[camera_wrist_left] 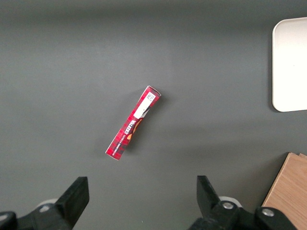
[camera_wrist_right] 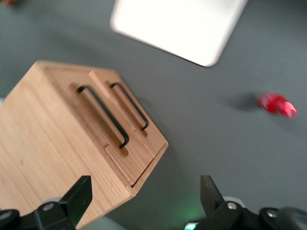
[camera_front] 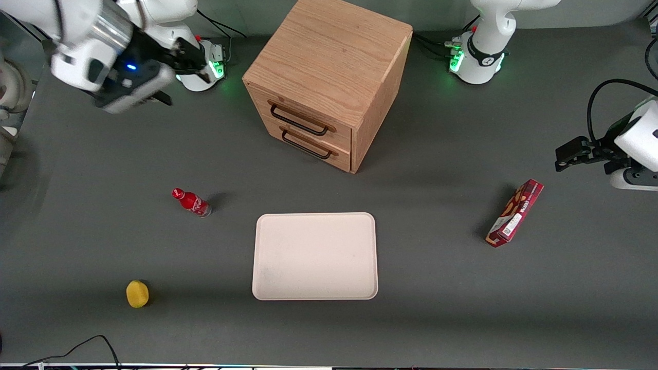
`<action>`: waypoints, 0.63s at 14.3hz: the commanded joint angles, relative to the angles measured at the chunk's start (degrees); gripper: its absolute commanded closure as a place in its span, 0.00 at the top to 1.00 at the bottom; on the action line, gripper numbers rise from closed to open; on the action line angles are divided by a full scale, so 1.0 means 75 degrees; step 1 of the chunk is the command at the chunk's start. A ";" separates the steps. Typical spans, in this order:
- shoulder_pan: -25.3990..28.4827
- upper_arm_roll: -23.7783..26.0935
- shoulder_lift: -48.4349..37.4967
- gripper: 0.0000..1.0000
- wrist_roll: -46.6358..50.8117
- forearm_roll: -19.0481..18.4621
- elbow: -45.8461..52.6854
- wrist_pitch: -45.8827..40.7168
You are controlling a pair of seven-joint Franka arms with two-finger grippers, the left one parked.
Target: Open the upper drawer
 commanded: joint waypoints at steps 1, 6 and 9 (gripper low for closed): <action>-0.0019 0.0289 0.0815 1.00 -0.1462 0.0437 0.0392 0.0028; -0.0031 0.1004 0.1415 1.00 -0.2435 0.0473 -0.0437 0.0952; -0.0031 0.1345 0.1403 1.00 -0.2589 0.0695 -0.1409 0.2017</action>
